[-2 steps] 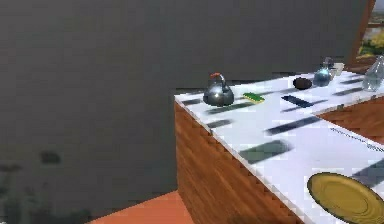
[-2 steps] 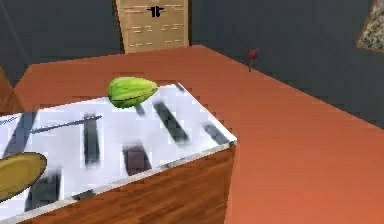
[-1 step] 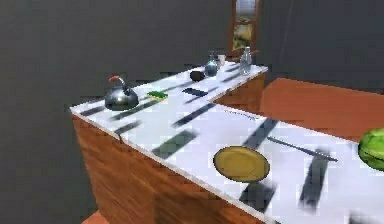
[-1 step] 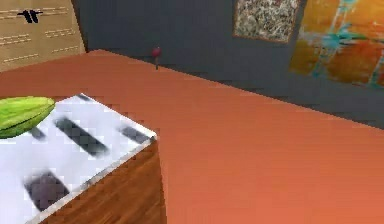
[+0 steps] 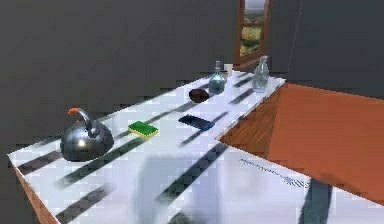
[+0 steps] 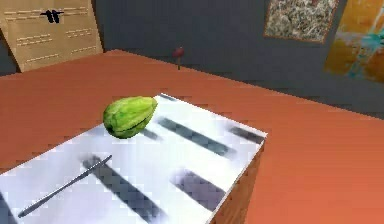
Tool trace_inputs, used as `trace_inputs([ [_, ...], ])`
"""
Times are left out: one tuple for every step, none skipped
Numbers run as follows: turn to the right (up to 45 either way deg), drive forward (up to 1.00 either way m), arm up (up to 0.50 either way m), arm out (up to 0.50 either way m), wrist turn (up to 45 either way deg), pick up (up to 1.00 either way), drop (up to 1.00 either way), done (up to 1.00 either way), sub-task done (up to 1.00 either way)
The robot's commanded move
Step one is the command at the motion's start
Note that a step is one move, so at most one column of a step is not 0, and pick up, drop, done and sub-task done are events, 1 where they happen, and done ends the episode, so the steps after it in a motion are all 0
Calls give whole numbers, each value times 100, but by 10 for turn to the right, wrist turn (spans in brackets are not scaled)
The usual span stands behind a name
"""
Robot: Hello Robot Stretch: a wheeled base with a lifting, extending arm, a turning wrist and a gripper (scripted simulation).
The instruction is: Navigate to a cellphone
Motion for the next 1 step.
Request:
trace_inputs([
  [0, 0, 0, 0, 0, 0, 0, 100, 0],
])
